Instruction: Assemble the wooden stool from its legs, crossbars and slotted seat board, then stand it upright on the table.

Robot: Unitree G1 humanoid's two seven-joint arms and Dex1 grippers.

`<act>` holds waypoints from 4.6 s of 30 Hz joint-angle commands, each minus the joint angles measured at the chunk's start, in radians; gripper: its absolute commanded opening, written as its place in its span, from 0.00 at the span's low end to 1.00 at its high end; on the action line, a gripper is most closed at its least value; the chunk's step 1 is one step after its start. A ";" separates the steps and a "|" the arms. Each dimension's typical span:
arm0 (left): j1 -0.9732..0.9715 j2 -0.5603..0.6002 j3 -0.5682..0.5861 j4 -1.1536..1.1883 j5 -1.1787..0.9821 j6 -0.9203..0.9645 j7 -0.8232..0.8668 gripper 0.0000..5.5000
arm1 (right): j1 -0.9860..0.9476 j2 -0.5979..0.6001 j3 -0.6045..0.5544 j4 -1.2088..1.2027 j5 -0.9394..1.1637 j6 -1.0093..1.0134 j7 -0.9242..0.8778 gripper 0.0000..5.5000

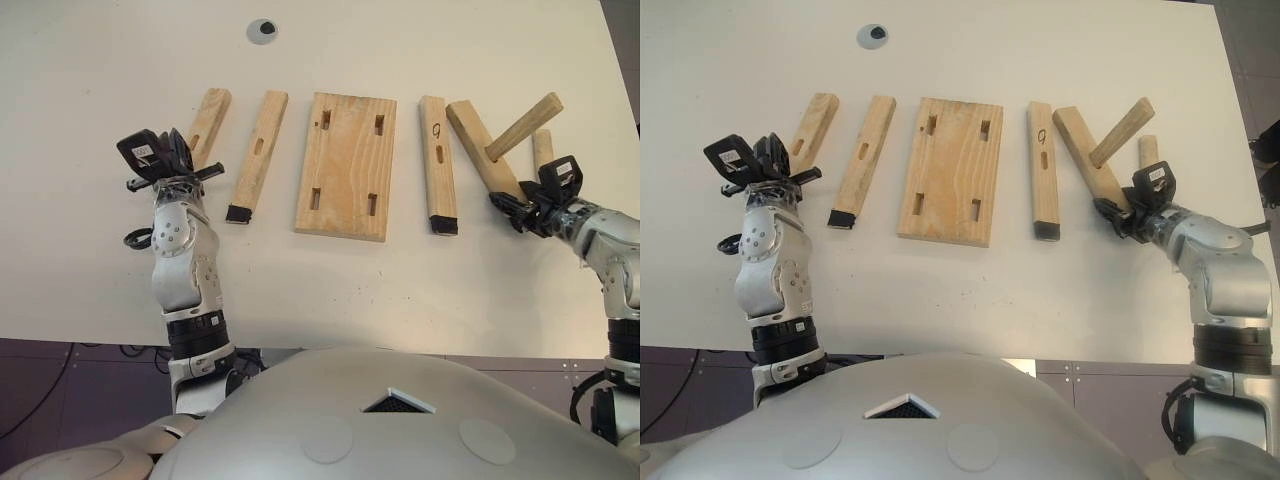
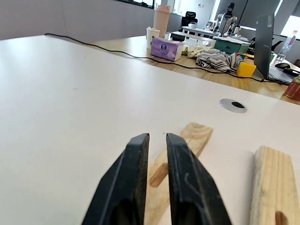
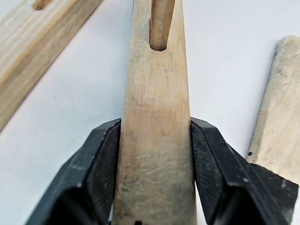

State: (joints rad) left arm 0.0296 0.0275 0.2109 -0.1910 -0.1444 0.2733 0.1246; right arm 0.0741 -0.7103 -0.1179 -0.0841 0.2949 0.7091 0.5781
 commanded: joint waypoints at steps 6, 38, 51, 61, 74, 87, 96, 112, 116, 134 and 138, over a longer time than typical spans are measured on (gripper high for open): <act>-0.110 0.025 -0.012 -0.017 -0.084 -0.128 -0.142 0.15 | -0.231 0.088 0.000 0.028 0.012 0.010 -0.066 0.37; -0.599 0.174 0.052 0.150 -1.064 0.585 -0.530 0.84 | -0.693 0.164 -0.094 -0.002 0.579 0.410 0.390 0.37; -0.546 0.117 0.099 0.094 -1.392 0.643 -0.459 0.81 | -0.606 0.142 -0.057 -0.055 0.720 0.465 0.445 0.37; -0.553 0.155 0.089 0.095 -1.395 0.630 -0.495 0.56 | -0.600 0.122 -0.075 -0.050 0.751 0.458 0.464 0.37; -0.561 0.181 0.041 0.103 -1.307 0.617 -0.558 0.45 | -0.595 0.113 -0.036 -0.072 0.737 0.443 0.493 0.37; -0.569 0.186 0.049 0.125 -1.313 0.615 -0.542 0.53 | -0.585 0.103 -0.016 -0.071 0.693 0.402 0.489 0.37; -0.559 0.178 0.063 0.119 -1.298 0.591 -0.571 0.38 | -0.572 0.085 0.023 -0.069 0.654 0.348 0.507 0.37; -0.520 0.388 0.096 0.251 -0.977 0.451 -0.779 0.37 | -0.620 0.175 0.030 0.244 0.340 0.107 0.198 0.48; -0.431 0.396 0.048 0.215 -0.868 0.401 -0.874 0.37 | -0.727 0.231 -0.034 0.465 0.228 -0.023 -0.001 0.34; -0.375 0.428 0.055 0.246 -0.828 0.427 -1.029 0.37 | -0.883 0.217 -0.024 0.734 0.081 -0.107 0.077 0.00; -0.373 0.435 0.057 0.254 -0.808 0.423 -1.040 0.37 | -0.865 0.228 -0.023 0.738 0.067 -0.117 0.088 0.00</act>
State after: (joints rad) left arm -0.3275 0.4489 0.2732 0.0646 -0.9750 0.7066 -0.8972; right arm -0.7897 -0.4842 -0.1469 0.6422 0.3805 0.5990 0.6576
